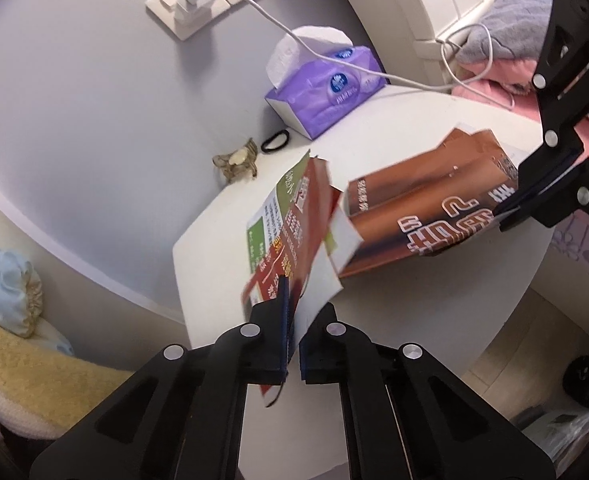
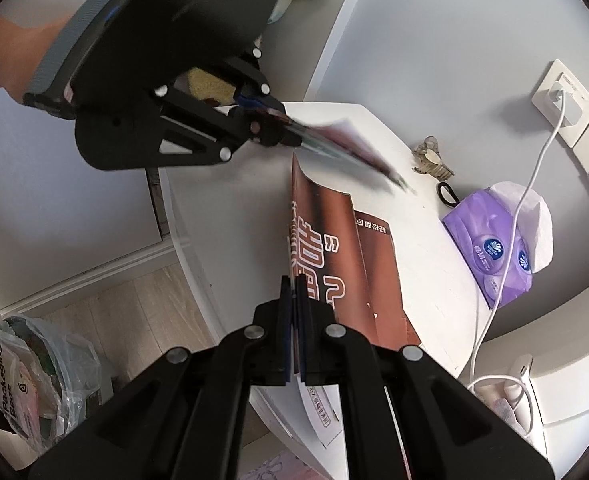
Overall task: Collect trash
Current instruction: 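Close the left gripper on the red and green flyers while the right gripper lifts the brown flyer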
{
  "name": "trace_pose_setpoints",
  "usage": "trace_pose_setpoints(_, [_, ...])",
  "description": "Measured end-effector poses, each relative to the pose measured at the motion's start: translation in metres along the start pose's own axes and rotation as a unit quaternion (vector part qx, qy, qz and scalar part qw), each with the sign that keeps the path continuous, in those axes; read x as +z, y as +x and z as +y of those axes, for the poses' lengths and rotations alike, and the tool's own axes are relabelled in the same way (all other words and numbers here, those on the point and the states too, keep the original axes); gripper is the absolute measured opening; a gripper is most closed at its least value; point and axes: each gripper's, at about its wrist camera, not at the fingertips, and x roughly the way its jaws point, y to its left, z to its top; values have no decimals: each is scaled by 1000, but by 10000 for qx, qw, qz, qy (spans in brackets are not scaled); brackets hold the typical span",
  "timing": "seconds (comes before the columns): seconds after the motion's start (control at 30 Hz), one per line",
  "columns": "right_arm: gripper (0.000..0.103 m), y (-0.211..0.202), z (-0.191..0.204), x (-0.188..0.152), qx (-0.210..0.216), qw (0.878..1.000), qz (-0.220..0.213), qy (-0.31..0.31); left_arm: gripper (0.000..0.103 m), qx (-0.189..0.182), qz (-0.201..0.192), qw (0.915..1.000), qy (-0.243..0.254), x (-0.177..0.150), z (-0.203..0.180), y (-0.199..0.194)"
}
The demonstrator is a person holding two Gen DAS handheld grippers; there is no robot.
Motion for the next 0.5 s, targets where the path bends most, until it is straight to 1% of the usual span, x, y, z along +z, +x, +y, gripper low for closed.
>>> trace_pose_setpoints(0.5, [5, -33, 0, 9, -264, 9994, -75, 198, 1, 122, -127, 9996, -222, 7, 10, -43])
